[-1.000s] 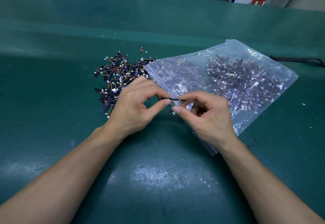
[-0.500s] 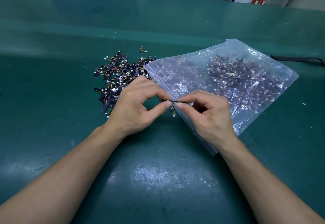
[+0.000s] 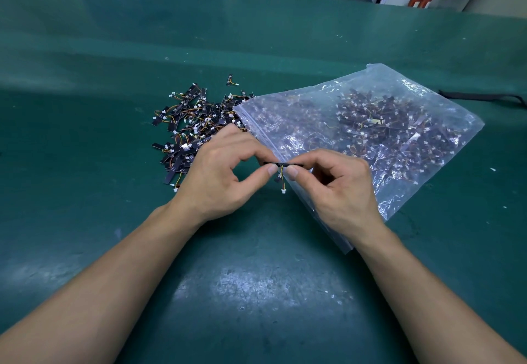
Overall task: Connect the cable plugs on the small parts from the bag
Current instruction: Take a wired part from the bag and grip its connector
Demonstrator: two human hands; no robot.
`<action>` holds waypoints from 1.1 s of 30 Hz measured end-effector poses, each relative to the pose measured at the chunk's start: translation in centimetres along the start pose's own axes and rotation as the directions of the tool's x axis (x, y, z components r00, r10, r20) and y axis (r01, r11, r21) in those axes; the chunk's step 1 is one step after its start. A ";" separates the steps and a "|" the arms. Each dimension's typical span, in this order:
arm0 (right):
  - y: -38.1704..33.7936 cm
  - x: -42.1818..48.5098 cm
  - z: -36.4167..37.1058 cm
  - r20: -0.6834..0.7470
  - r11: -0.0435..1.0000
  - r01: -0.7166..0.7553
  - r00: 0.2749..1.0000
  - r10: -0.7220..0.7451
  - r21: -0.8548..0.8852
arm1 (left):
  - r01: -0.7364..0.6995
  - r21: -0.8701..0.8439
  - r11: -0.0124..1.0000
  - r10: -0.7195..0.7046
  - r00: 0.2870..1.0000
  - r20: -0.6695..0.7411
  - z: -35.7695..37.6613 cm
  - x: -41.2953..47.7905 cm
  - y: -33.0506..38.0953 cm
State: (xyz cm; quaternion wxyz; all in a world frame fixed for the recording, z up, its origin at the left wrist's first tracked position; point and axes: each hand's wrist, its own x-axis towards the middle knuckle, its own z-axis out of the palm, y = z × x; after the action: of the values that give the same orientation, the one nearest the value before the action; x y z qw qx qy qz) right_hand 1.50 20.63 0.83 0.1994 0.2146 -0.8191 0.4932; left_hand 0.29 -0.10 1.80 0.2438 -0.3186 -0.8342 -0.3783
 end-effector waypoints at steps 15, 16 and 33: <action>-0.3 0.0 0.0 -0.002 0.999 -0.041 0.999 0.041 -0.025 | 0.041 -0.019 0.999 -0.040 0.998 0.039 0.0 -0.1 0.0; -0.4 0.0 0.0 0.002 0.998 -0.051 0.999 0.051 -0.020 | 0.034 -0.009 0.999 -0.033 0.999 0.038 0.0 -0.1 0.0; 1.0 0.8 -1.9 -0.057 0.954 -0.143 0.989 0.133 -0.264 | 0.156 0.013 0.988 -0.157 0.986 0.055 -0.1 0.0 -0.5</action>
State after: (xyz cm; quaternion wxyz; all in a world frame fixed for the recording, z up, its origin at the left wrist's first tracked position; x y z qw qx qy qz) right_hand 0.50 22.63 1.33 0.2075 0.1183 -0.8872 0.3948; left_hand -0.02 -0.48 1.62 0.1914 -0.2615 -0.8647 -0.3839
